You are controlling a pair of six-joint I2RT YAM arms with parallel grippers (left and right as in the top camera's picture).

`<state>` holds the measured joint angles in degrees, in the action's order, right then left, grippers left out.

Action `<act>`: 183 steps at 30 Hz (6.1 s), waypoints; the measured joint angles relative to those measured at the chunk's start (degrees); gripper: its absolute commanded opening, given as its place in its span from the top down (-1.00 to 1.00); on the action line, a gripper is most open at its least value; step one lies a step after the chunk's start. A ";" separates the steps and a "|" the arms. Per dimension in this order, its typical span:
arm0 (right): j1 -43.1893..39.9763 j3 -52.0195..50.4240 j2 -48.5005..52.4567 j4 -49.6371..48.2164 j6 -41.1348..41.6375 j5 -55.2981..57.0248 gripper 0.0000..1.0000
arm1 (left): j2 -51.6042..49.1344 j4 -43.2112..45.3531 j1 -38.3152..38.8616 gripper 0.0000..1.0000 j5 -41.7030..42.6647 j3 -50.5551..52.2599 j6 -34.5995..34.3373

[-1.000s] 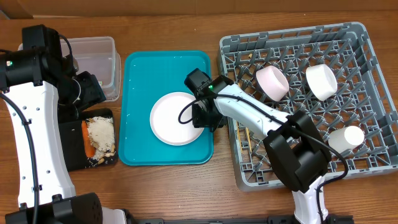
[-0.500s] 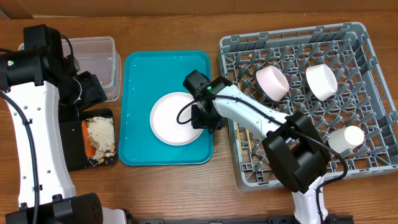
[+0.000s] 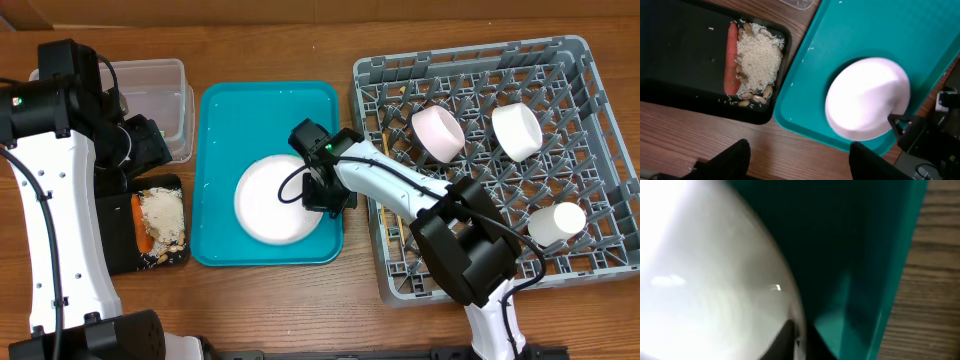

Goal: Sort waste into correct bins and load items into the dishwasher

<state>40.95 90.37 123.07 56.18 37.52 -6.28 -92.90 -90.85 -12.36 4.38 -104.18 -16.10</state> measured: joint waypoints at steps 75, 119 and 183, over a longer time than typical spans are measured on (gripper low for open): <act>-25.94 -17.53 -25.88 -23.21 -22.97 75.47 0.92 | 0.00 0.59 0.00 -0.36 -1.03 0.00 0.00; -19.15 -17.66 -42.91 -15.08 -21.07 52.96 0.55 | 0.00 0.33 0.00 -0.40 -1.03 0.00 0.00; -24.46 -12.81 -42.23 -3.32 -34.62 -2.71 -1.00 | -3.23 2.03 12.39 -1.00 2.43 0.00 4.13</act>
<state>16.49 77.56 80.84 52.86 2.90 -8.99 -96.14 -88.82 0.03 6.81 -104.18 -11.97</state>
